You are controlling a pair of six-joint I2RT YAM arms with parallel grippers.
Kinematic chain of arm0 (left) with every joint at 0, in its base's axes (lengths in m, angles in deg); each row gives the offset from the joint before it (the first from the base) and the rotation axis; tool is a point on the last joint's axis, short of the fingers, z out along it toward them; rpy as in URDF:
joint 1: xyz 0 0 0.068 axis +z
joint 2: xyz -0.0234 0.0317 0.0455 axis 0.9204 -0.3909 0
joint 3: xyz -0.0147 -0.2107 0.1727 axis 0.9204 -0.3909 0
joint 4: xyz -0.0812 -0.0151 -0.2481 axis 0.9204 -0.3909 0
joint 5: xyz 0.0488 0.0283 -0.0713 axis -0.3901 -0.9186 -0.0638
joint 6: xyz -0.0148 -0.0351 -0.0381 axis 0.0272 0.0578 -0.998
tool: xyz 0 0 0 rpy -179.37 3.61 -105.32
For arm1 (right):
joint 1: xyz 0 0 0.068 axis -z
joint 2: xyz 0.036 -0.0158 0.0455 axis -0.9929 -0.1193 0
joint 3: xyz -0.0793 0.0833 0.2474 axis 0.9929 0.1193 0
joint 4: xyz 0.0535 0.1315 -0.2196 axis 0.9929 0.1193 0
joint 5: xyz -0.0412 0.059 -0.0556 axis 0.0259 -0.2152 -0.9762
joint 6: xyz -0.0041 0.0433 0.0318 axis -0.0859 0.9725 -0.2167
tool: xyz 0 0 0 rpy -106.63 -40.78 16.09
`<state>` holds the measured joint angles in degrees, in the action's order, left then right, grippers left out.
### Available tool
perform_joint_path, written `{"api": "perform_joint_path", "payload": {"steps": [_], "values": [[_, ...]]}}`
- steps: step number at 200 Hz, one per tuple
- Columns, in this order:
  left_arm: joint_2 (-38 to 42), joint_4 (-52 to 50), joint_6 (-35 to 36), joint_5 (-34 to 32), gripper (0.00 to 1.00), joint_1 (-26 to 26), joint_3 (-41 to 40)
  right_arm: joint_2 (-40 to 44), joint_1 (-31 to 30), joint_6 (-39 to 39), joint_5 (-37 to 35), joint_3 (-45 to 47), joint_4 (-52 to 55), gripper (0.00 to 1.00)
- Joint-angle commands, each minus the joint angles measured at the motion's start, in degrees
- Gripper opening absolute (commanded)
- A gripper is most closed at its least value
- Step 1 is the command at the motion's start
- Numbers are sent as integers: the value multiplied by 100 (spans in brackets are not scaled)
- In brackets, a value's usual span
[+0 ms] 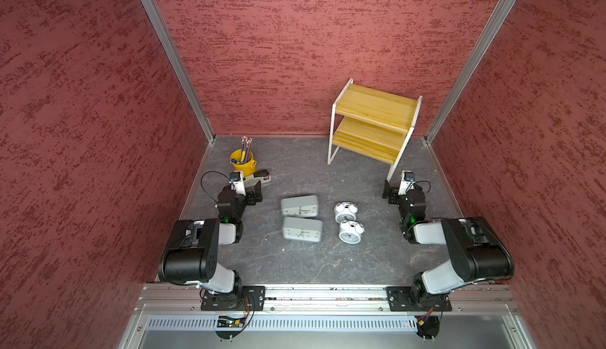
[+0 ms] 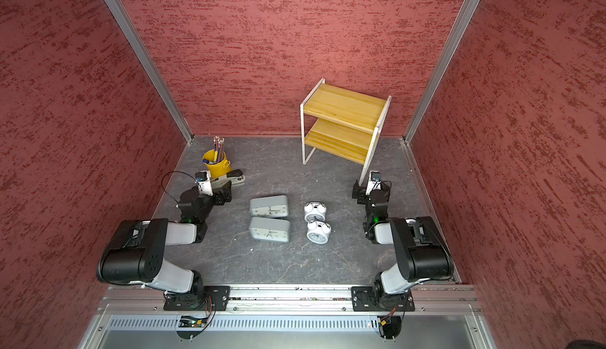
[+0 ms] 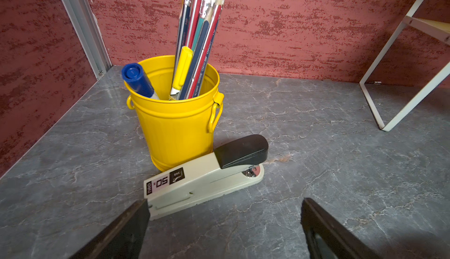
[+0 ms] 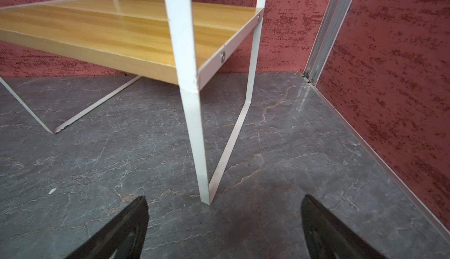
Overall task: Place the alarm clocks on the shelf by style
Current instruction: Move the shelf to the center of the board.
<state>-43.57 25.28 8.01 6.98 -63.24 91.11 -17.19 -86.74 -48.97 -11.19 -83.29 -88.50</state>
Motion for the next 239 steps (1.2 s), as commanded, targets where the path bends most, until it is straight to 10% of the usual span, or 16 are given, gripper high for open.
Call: {"api": "perform_joint_path", "payload": {"steps": [1, 91, 153, 239], "values": [[565, -221, -165, -85, 100, 101, 22, 498, 39, 38, -77, -44, 277, 98], [2214, -3526, -388, 214, 99, -580, 1435, 3061, 36, 855, 447, -715, 3809, 98], [340, -4394, 153, 955, 94, -1967, 3863, 2920, 35, 673, 951, -1704, 4310, 95], [-2668, -4943, 93, 2086, 78, -2613, 7685, 2090, 40, 409, 643, -2445, 3505, 74]]}}
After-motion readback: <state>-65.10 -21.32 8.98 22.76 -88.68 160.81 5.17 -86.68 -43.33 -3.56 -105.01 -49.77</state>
